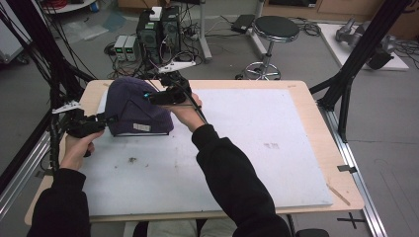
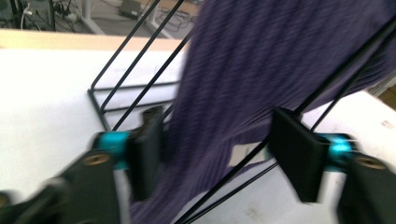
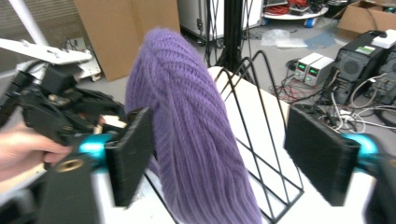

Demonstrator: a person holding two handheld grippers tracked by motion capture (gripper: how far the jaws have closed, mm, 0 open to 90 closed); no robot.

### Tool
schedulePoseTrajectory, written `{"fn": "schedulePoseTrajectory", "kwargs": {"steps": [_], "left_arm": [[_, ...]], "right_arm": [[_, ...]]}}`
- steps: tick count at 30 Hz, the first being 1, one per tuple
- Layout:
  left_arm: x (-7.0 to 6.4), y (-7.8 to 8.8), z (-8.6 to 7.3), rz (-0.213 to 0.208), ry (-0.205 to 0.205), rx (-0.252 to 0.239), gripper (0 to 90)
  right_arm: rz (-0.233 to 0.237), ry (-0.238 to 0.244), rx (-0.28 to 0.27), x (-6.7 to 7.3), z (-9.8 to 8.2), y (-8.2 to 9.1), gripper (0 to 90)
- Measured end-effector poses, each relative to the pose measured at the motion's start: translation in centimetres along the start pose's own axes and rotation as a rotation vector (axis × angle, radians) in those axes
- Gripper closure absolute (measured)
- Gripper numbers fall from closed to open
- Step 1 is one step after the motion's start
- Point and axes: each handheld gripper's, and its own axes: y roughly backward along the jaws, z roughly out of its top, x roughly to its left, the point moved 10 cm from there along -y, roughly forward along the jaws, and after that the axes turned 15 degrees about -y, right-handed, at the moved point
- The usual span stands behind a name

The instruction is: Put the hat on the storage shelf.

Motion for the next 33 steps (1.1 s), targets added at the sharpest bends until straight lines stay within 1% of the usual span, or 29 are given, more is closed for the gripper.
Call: {"fn": "schedulePoseTrajectory", "kwargs": {"steps": [2,5,8,10,12,15,17,18,21,23,25,27,28,30,33], "left_arm": [[-0.4,0.2,0.4,0.011,-0.022,0.0,30.3],[-1.0,0.5,0.9,0.013,-0.042,-0.005,28.2],[-1.3,0.7,1.0,0.024,-0.054,-0.009,28.1],[-1.5,0.9,1.2,0.038,-0.059,-0.023,28.0],[-1.6,1.1,1.2,0.049,-0.061,-0.03,28.0],[-1.7,1.4,1.4,0.075,-0.069,-0.047,26.9],[-1.8,1.7,1.6,0.094,-0.08,-0.059,26.8],[-1.9,1.8,1.8,0.102,-0.086,-0.067,26.8],[-2.3,2.3,2.6,0.128,-0.105,-0.112,26.9],[-2.5,2.5,3.1,0.147,-0.117,-0.146,26.7],[-2.6,2.7,3.4,0.172,-0.129,-0.164,26.8],[-2.7,2.9,3.7,0.21,-0.144,-0.191,27.9],[-2.8,3.0,3.9,0.228,-0.144,-0.208,27.9],[-3.0,3.1,4.2,0.247,-0.14,-0.238,27.9],[-3.5,3.4,4.5,0.261,-0.137,-0.276,27.6]], "right_arm": [[-0.024,0.011,-0.018,-0.6,0.3,0.6,17.1],[-0.05,-0.005,-0.037,-1.6,0.7,1.7,17.1],[-0.073,-0.033,-0.066,-2.6,1.2,3.1,17.1],[-0.081,-0.044,-0.075,-3.1,1.4,3.9,17.1],[-0.095,-0.031,-0.089,-3.8,1.5,4.9,17.1],[-0.13,-0.032,-0.13,-5.2,1.7,6.6,17.0],[-0.159,-0.03,-0.18,-6.5,1.7,8.2,17.1],[-0.166,-0.044,-0.191,-6.9,1.7,8.7,17.0],[-0.182,-0.091,-0.248,-8.6,1.5,10.7,16.9],[-0.201,-0.102,-0.276,-9.5,1.2,12.0,16.9],[-0.212,-0.116,-0.301,-10.2,1.0,13.2,16.9],[-0.223,-0.129,-0.325,-10.9,0.8,14.4,15.9],[-0.227,-0.133,-0.339,-11.2,0.7,14.9,15.9],[-0.242,-0.138,-0.378,-11.8,0.6,16.1,15.7],[-0.274,-0.156,-0.431,-12.9,0.4,18.0,15.1]]}}
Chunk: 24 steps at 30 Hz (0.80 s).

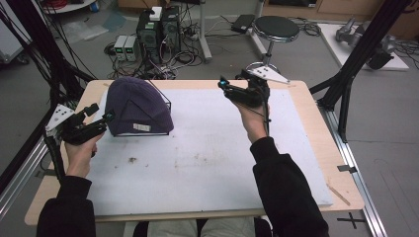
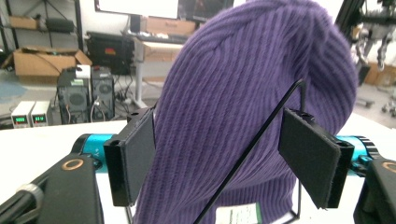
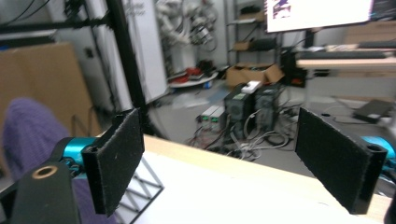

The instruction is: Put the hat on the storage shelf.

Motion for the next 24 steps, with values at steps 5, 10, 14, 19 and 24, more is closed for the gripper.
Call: {"fn": "schedulePoseTrajectory", "kwargs": {"steps": [5,10,14,19,24], "left_arm": [[-0.3,0.7,1.1,0.043,-0.011,-0.074,27.6],[-0.1,1.5,1.2,0.089,0.0,-0.111,27.5],[0.0,2.1,1.1,0.104,0.011,-0.132,27.5],[-0.3,2.8,1.2,0.114,-0.022,-0.162,29.3],[-0.4,3.5,1.1,0.138,-0.016,-0.178,31.0]], "right_arm": [[-0.077,0.005,-0.09,-2.5,0.6,2.5,12.2],[-0.105,0.012,-0.119,-4.6,0.6,4.9,12.2],[-0.132,0.018,-0.135,-6.2,0.2,6.8,12.2],[-0.192,0.048,-0.202,-7.8,0.1,9.6,12.3],[-0.239,0.06,-0.227,-9.3,-0.6,12.1,12.4]]}}
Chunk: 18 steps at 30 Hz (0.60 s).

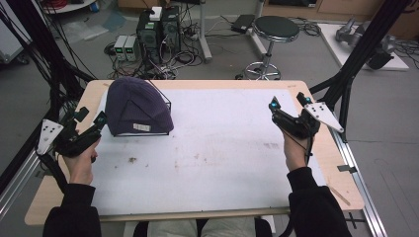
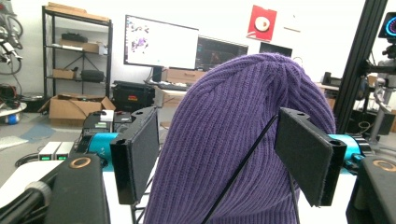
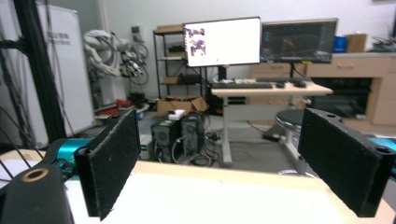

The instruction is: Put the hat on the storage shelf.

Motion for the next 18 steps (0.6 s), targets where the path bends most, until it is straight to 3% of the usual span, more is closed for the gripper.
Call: {"fn": "schedulePoseTrajectory", "kwargs": {"steps": [7,18], "left_arm": [[-0.4,0.7,-0.8,0.015,-0.012,0.011,31.0],[-1.0,2.2,-2.0,0.052,-0.029,0.022,30.9]], "right_arm": [[-0.045,0.034,-0.017,-1.9,-1.4,2.5,12.5],[-0.084,-0.006,0.028,-4.2,-5.5,4.6,12.5]]}}
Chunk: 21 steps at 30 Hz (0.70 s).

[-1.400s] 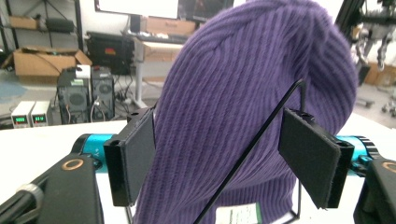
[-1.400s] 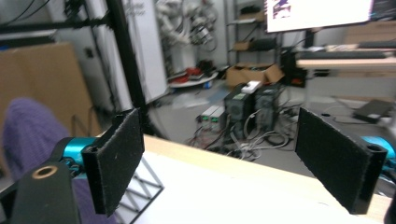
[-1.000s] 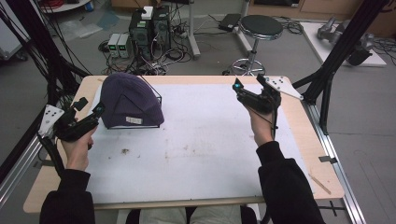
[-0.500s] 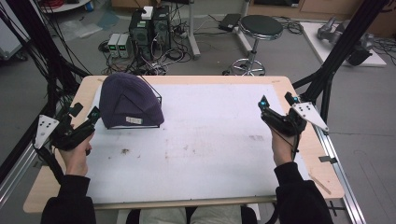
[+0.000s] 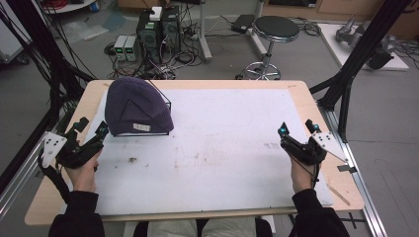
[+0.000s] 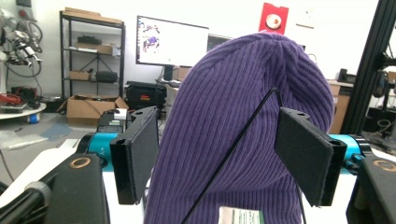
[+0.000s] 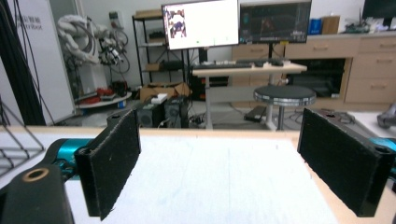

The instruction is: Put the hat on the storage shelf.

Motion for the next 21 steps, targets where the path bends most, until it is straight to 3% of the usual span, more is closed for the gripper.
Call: {"fn": "schedulePoseTrajectory", "kwargs": {"steps": [6,12,14,15,21], "left_arm": [[0.4,0.9,-1.4,0.04,0.004,0.033,30.6],[-0.2,1.0,-3.0,0.034,-0.002,0.076,29.9],[-0.4,1.0,-3.2,0.029,-0.011,0.083,29.6],[-0.4,1.1,-3.2,0.031,-0.013,0.081,29.6],[0.2,1.6,-3.2,0.05,0.012,0.075,29.6]], "right_arm": [[-0.035,-0.013,0.027,-1.2,-2.0,0.8,12.5],[-0.069,-0.021,0.041,-2.4,-4.1,1.4,12.5],[-0.074,-0.041,0.038,-2.6,-4.1,1.2,12.5],[-0.079,-0.025,0.033,-2.7,-4.0,1.2,12.5],[-0.075,-0.031,0.046,-2.5,-4.6,1.3,12.5]]}}
